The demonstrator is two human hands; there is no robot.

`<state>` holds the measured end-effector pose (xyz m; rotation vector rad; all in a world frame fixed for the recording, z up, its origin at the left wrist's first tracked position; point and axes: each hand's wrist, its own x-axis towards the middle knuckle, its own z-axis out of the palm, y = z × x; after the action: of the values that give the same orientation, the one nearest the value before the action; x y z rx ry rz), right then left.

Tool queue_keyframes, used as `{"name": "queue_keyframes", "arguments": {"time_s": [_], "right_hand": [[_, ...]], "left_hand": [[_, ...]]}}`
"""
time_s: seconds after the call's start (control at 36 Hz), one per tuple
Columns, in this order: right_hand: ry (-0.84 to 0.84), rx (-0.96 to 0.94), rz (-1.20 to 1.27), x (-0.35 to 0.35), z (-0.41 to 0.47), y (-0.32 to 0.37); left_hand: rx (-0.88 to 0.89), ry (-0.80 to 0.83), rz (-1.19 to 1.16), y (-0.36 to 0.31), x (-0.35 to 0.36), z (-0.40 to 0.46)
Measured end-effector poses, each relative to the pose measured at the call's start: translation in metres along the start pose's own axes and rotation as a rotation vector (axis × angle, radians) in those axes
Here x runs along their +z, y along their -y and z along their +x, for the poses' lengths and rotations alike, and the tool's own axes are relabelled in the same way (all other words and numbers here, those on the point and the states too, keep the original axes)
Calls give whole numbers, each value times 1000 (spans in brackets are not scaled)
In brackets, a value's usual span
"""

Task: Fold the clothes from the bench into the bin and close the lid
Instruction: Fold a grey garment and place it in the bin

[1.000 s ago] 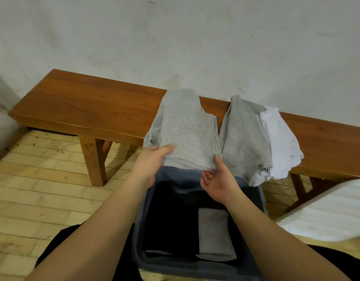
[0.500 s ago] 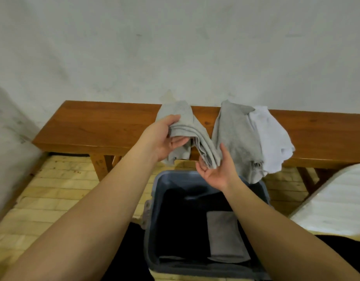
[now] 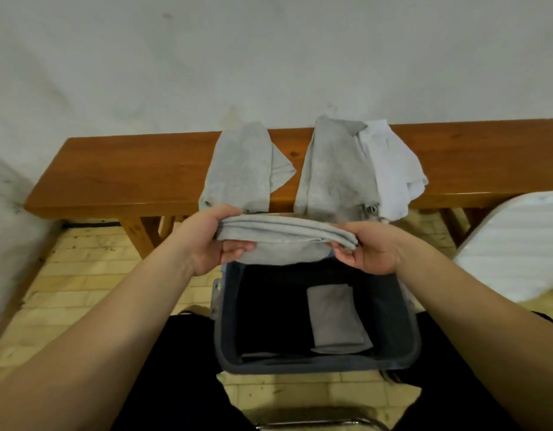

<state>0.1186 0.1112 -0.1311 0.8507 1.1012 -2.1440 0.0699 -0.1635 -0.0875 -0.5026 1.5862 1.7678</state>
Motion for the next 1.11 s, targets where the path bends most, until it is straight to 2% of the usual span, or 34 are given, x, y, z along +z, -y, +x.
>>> {"name": "queue_keyframes", "arguments": {"time_s": [0.11, 0.39, 0.56, 0.67, 0.78, 0.89, 0.94, 1.11], "right_hand": [[-68, 127, -51, -23, 22, -18], [-311, 298, -205, -65, 124, -78], [-352, 190, -332, -75, 176, -97], [-268, 47, -331, -76, 199, -109], [-242, 77, -291, -82, 217, -134], [-267, 242, -351, -100, 232, -178], [-259, 330, -441, -108, 235, -197], [-260, 405, -515, -116, 241, -222]], "left_hand": [[-163, -26, 20, 34, 0, 28], [-393, -227, 65, 117, -16, 129], [-330, -364, 83, 142, -27, 171], [-237, -508, 5, 154, -44, 189], [-248, -533, 17, 180, -48, 193], [-544, -468, 164, 224, -49, 190], [-631, -444, 244, 243, -51, 193], [-916, -469, 304, 255, -46, 196]]}}
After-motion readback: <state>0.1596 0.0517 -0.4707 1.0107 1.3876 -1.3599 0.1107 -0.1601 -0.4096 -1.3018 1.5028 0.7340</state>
